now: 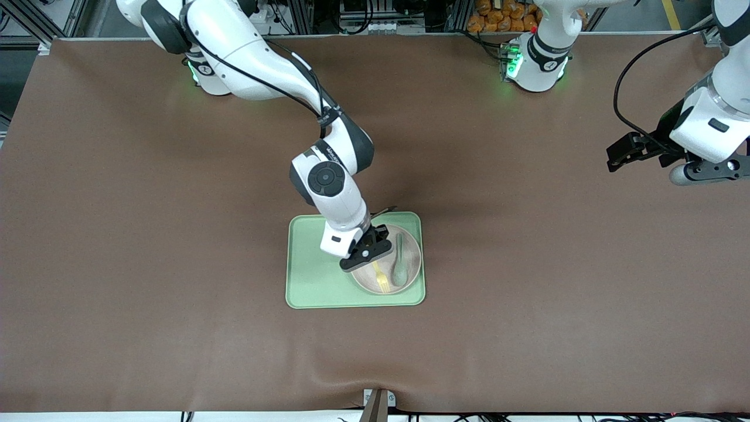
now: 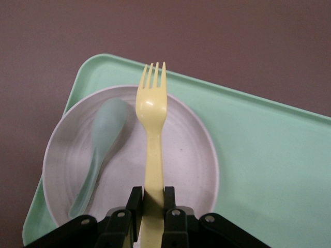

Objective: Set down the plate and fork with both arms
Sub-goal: 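Lift the yellow fork out of the plate with the right gripper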

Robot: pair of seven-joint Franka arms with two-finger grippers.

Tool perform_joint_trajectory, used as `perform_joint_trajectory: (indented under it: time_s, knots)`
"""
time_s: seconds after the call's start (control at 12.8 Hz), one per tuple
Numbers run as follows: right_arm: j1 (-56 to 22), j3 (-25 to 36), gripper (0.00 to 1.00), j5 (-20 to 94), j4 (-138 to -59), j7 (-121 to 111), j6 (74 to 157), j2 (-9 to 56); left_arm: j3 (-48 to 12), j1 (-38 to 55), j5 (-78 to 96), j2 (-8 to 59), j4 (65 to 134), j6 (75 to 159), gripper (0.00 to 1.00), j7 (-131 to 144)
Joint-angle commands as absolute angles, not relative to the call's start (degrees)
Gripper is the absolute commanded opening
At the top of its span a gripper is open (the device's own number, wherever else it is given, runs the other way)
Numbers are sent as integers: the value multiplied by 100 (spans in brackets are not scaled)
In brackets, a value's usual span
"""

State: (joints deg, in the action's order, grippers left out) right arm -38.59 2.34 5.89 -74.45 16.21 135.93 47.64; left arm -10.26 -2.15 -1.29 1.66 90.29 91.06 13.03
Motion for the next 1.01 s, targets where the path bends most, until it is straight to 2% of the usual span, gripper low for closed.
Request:
perform_joint_trajectory:
  time_s: [0.0, 0.23, 0.47, 0.94]
  knots:
    - [-3666, 228, 0, 589, -7611, 2754, 13447, 4518, -1063, -264, -272, 53, 9141, 9185, 100, 1230]
    - [-3473, 334, 0, 589, -7742, 3734, 13430, 4483, -1063, -264, -272, 61, 9141, 9185, 100, 1239]
    - [-3165, 325, 0, 589, -8663, 3683, 13517, 4001, -1063, -255, -272, 70, 9132, 9185, 100, 1230]
    - [-3155, 194, 0, 650, -9922, 3709, 14571, 3648, -1063, -264, -272, 35, 9132, 9149, 100, 1239]
